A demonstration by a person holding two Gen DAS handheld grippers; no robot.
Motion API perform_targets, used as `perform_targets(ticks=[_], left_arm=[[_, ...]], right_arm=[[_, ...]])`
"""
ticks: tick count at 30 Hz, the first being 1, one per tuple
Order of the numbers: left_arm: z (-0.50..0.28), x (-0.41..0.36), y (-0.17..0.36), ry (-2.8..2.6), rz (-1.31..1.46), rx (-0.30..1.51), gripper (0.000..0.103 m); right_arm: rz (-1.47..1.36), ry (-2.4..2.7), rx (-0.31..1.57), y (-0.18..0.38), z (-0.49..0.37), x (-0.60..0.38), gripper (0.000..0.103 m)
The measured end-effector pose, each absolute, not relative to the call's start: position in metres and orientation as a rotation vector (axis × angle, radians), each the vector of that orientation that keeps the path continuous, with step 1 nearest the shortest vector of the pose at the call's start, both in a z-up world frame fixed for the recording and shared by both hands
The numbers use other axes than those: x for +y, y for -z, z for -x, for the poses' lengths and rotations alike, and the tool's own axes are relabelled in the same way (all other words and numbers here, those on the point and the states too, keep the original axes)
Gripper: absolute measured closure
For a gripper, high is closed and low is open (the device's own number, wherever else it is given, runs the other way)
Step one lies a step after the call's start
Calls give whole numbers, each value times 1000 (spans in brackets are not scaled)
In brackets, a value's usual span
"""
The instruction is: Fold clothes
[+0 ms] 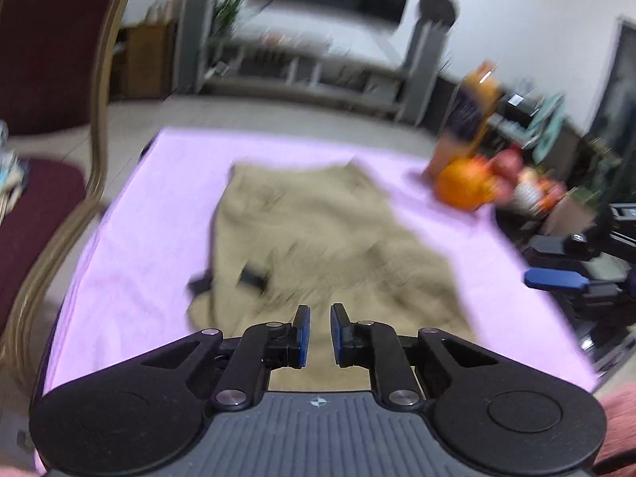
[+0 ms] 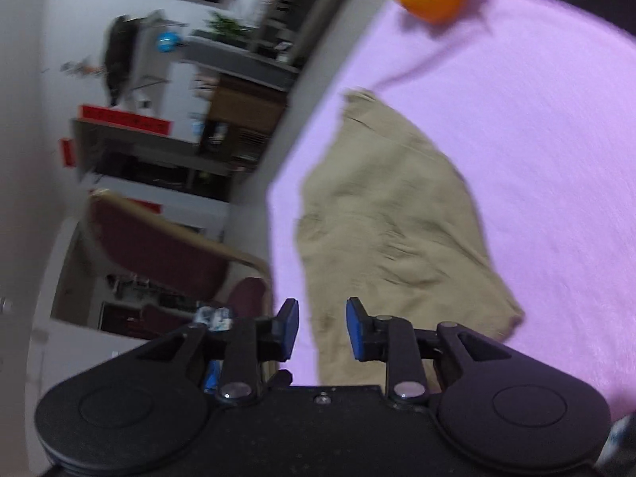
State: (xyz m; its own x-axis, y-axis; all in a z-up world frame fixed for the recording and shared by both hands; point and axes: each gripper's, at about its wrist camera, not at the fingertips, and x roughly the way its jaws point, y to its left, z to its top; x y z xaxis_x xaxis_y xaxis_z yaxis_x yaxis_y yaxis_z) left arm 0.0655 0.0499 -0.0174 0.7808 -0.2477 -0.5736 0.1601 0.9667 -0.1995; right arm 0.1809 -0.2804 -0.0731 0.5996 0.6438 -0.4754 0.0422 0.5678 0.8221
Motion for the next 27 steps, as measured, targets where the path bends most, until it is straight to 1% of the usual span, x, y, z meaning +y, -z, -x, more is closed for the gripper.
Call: perform_targets(ticks=[4,7,9,12,13,15,16,17,20,22,23,24,25,27], left_arm=[[-78,42,-17,245,106,542,88],[-107,35,-20,246,37,539,87],[-129,28,-10,251,-11,573,81],[-165,21,29,261,-50,686,82],[-174,19,42,267,-64,717,85],[-183,12,66,293,-103,752,86],[-186,8,74,315,-135,750,86],[-188,3,82,330,-181,751,86],[-202,-9,105,343,-288,772,85],[-212,-8,109,343,-254,799,85],[-217,-7,110,342,-228,812,88],[-220,-6,111,347,-207,823,88],[-221,-4,111,355,-197,827,88],[-221,-2,111,365,-188,831,88]], right_arm=[[-865,-486,782,22,-183,-283,75],[-829,-534,723,-11,-187,-285,75],[-807,-519,765,11,-206,-284,73],[-773,-495,827,44,-234,-281,70],[-762,-487,848,56,-243,-281,70],[-739,-470,889,78,-262,-279,72],[-728,-462,909,89,-271,-278,74],[-715,-457,935,100,-280,-278,81],[-700,-518,1069,135,-306,-277,81],[-738,-560,1178,163,-323,-277,81],[-736,-577,1219,175,-328,-274,82],[-732,-592,1250,185,-334,-270,89],[-728,-605,1242,189,-340,-269,102],[-725,-624,1219,196,-352,-267,103]])
